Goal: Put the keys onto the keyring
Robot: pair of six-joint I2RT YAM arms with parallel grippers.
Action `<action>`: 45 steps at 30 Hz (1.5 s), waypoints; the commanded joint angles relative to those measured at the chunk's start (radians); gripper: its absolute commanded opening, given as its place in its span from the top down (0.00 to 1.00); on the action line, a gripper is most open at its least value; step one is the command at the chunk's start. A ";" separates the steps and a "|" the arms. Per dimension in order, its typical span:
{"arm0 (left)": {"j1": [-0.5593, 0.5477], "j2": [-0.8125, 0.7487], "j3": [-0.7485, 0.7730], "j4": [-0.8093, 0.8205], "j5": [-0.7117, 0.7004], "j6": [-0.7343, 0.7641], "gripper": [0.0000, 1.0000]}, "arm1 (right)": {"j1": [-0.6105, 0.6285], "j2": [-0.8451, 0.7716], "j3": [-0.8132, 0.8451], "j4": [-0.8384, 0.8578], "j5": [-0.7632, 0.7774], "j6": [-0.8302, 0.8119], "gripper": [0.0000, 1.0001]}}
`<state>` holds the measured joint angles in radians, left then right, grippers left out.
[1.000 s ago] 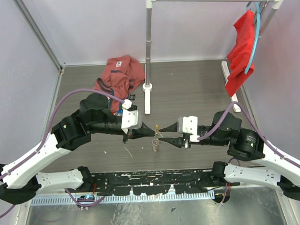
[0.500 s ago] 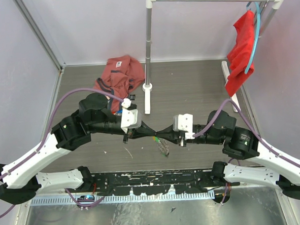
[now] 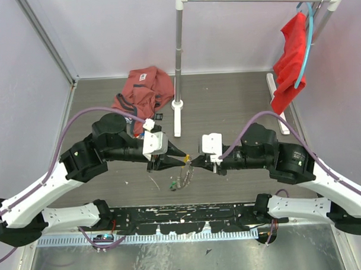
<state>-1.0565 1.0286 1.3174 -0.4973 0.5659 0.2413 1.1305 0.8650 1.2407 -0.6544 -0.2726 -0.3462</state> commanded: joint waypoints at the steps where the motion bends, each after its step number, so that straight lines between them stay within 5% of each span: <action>1: 0.000 -0.012 -0.042 0.039 -0.023 -0.009 0.67 | 0.002 0.072 0.185 -0.232 0.036 0.008 0.99; 10: 0.000 0.019 -0.097 0.114 -0.033 -0.043 0.64 | 0.002 0.165 0.315 -0.412 0.028 0.086 0.99; 36: -0.001 0.084 -0.106 0.160 0.055 -0.066 0.59 | 0.002 0.156 0.318 -0.336 0.089 0.097 0.99; 45: -0.008 0.099 -0.101 0.161 0.059 -0.066 0.71 | 0.002 0.143 0.299 -0.314 0.088 0.097 0.99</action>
<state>-1.0588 1.1236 1.2224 -0.3676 0.6025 0.1780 1.1305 1.0313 1.5185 -1.0454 -0.1921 -0.2584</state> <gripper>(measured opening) 0.337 0.034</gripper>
